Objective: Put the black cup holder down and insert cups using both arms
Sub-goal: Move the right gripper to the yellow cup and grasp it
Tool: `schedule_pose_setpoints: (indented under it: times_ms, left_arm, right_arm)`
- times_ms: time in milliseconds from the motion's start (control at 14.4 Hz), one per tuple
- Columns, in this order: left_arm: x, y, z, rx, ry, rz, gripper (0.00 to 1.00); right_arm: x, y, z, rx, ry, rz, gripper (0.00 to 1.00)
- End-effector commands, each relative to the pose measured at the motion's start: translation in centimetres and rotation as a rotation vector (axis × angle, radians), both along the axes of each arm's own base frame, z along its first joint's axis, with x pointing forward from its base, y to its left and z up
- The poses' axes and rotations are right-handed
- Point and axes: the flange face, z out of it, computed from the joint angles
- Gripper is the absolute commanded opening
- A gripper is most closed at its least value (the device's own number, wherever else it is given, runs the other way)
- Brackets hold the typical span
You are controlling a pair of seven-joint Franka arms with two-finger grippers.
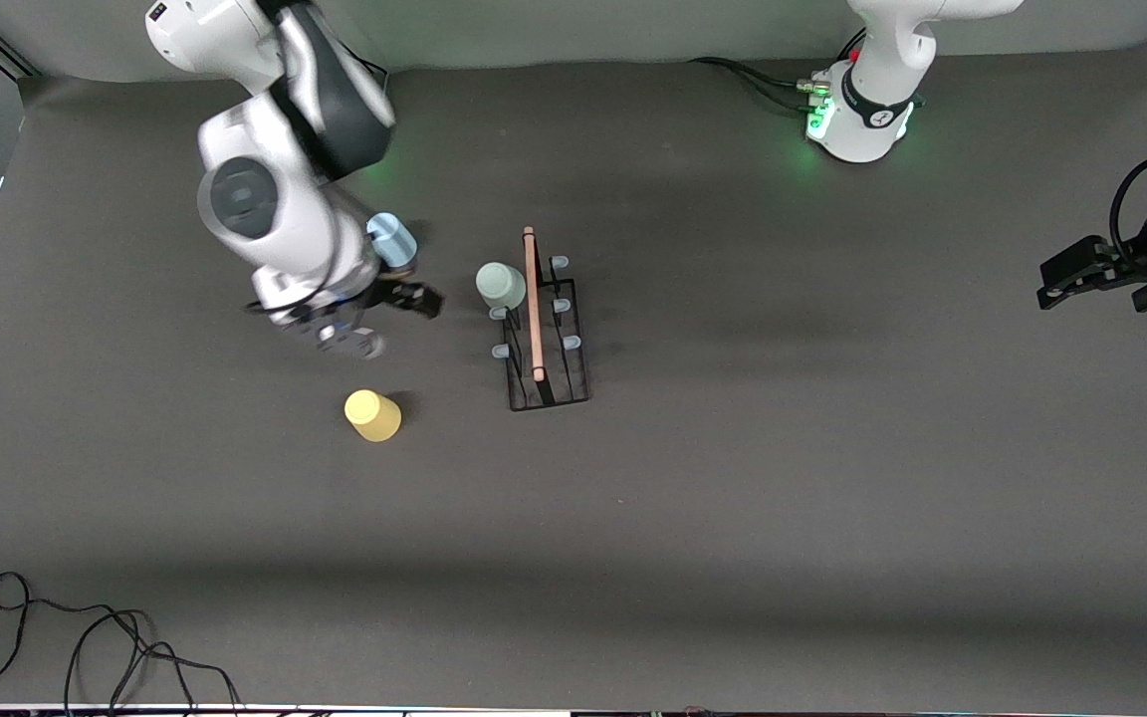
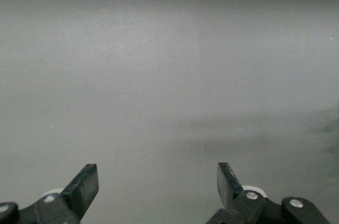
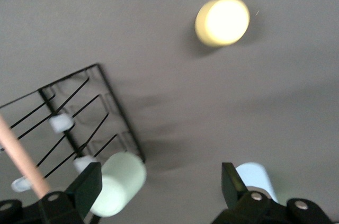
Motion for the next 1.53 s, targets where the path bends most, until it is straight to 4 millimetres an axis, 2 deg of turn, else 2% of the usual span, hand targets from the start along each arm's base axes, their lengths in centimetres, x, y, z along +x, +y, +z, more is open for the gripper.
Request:
schedule_pose_setpoints:
  times_ms: [0,139,347,625,833,1110,1319,1457]
  left_arm:
    - [0.2,-0.2,0.2,0.007,0.007,0.009,1.00]
    - [0.3,-0.2,0.0,0.009,0.010,0.009,1.00]
    - [0.5,0.1,-0.7,0.010,0.023,0.012,1.00]
    - [0.8,0.0,-1.5,0.000,0.020,0.011,1.00]
    - [1.1,0.1,-1.7,-0.002,0.003,0.008,1.00]
    - [1.2,0.4,-1.7,0.009,-0.005,-0.006,1.00]
    - [1.1,0.4,-2.3,0.010,0.009,-0.006,1.00]
    - [1.1,0.6,-2.2,0.014,0.007,-0.004,1.00]
  right_arm:
    - [2.5,-3.9,-1.1,0.005,-0.006,0.050,1.00]
    - [4.0,-6.6,-2.2,-0.003,-0.034,0.077,1.00]
    - [6.5,-9.6,-5.8,-0.044,-0.084,0.092,1.00]
    - [8.5,-11.0,-10.5,-0.008,-0.147,0.075,1.00]
    - [9.1,-10.1,-12.7,0.016,-0.159,0.048,1.00]
    - [8.4,-9.4,-15.7,-0.007,-0.114,0.063,1.00]
    - [7.9,-9.2,-17.1,-0.020,-0.089,0.069,1.00]
    - [7.7,-9.0,-17.4,-0.020,-0.084,0.073,1.00]
